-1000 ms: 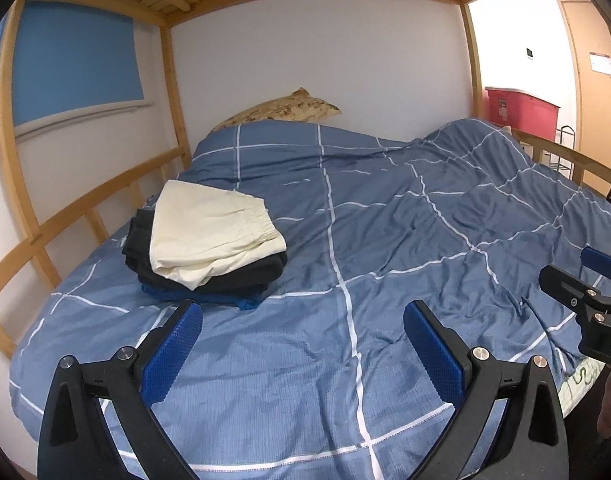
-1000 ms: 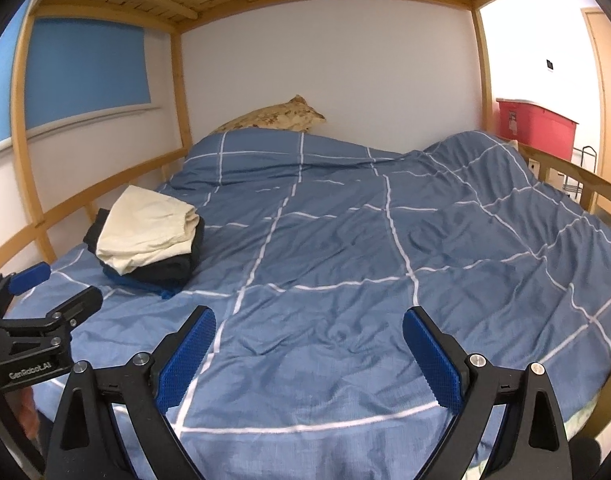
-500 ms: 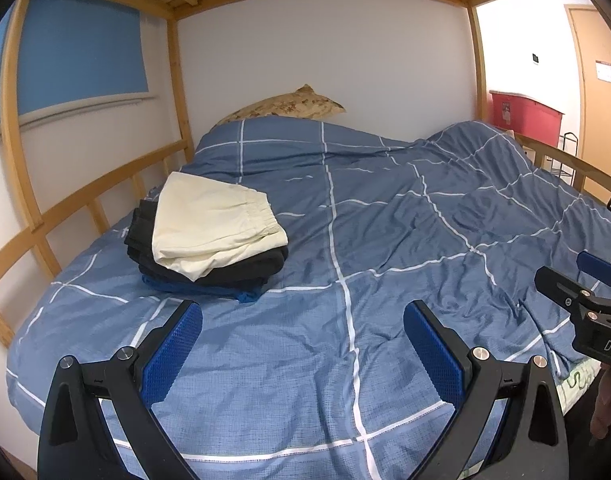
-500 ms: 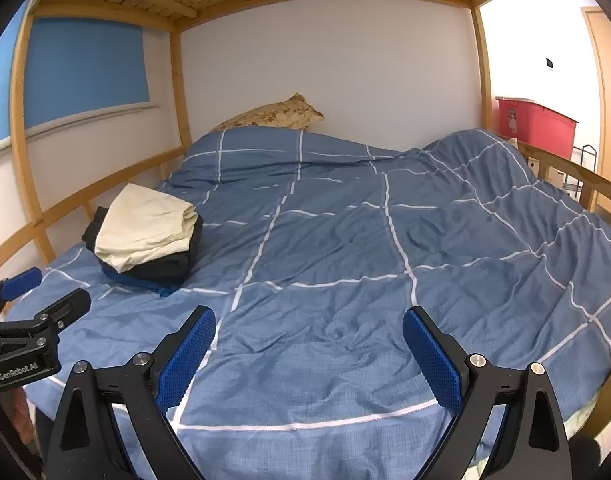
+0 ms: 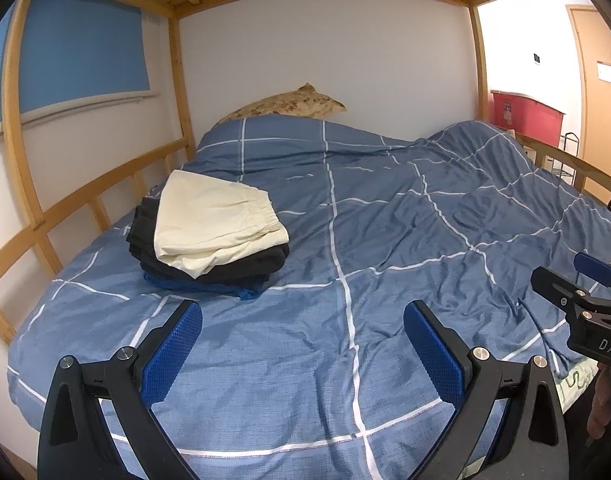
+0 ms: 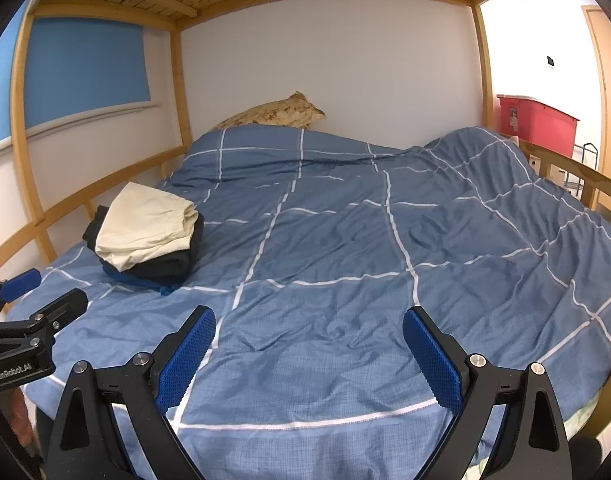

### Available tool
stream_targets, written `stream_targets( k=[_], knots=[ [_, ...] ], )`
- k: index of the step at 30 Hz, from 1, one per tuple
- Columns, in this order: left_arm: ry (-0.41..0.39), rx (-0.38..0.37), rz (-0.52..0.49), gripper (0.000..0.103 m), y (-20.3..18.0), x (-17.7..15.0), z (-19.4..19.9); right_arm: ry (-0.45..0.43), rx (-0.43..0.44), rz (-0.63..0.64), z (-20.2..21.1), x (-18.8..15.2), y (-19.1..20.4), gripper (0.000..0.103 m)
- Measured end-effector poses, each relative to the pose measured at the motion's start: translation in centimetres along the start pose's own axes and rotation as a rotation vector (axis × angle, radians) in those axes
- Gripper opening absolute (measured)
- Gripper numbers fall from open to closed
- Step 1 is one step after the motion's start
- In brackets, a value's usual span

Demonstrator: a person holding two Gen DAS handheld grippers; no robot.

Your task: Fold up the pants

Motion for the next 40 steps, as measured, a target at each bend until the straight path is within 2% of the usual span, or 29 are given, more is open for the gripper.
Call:
stream_targets(
  k=[40],
  knots=[
    [0.017, 0.012, 0.012, 0.103, 0.08, -0.52, -0.67, 0.006, -0.001, -0.003, -0.09, -0.18, 0.06, 0.096]
  ],
)
Point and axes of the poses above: each gripper's, at about its wrist camera, not at the fingertips, and z roughly against the way its jaws point, y to its left, x to its top, the point moved 9 cm from there along -z, roughly the way its jaws point, and after that the axes turned 7 degrees about y, right-handed, at the moved point
